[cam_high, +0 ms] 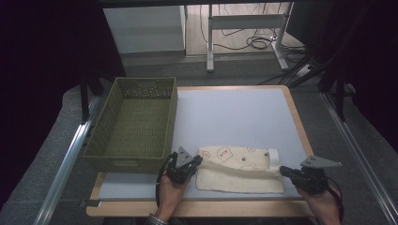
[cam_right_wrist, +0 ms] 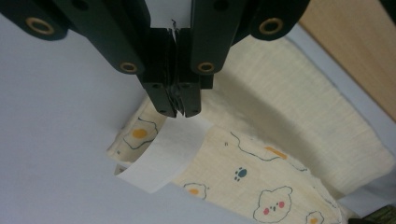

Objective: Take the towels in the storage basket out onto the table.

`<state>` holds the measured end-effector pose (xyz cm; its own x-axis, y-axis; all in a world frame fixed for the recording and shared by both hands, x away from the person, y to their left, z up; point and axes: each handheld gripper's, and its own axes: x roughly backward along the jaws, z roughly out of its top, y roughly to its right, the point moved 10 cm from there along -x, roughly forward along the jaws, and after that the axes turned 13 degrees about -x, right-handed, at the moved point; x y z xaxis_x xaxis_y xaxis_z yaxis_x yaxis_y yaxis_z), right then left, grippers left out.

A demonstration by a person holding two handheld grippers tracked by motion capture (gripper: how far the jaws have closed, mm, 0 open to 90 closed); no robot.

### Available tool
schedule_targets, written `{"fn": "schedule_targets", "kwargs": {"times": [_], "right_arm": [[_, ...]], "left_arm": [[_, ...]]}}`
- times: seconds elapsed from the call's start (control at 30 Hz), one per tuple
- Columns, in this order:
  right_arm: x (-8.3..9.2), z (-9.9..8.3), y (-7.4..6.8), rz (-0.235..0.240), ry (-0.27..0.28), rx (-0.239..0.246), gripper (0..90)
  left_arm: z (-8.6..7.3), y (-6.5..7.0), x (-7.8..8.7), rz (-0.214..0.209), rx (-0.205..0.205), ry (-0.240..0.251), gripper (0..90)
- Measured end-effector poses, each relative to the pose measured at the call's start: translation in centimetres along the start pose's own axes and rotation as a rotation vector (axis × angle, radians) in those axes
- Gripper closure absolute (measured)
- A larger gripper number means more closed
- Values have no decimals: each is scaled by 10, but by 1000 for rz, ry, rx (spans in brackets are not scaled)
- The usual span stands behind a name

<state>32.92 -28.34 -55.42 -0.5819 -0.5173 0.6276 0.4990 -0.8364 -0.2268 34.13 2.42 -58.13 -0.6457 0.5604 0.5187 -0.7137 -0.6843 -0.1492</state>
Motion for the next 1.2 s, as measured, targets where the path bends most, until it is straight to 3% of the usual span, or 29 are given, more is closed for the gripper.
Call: {"fn": "schedule_targets", "kwargs": {"times": [0.3,0.5,0.73,0.87,1.0,1.2], "right_arm": [[14,-15,-9,5,-6,4,872],[6,-31,-4,7,-28,-24,861],[14,-36,-1,0,-17,-39,712],[28,-29,4,-3,15,-61,697],[32,-21,6,-7,30,-63,694],[21,-21,-5,17,6,-40,676]], "left_arm": [[-7,19,17,-23,-13,23,847],[-19,31,20,-49,-15,1,838],[-23,38,36,-74,-6,2,704],[-16,35,46,-66,-6,23,644],[-13,33,41,-88,-3,17,610],[-19,38,23,-138,3,-23,606]]}}
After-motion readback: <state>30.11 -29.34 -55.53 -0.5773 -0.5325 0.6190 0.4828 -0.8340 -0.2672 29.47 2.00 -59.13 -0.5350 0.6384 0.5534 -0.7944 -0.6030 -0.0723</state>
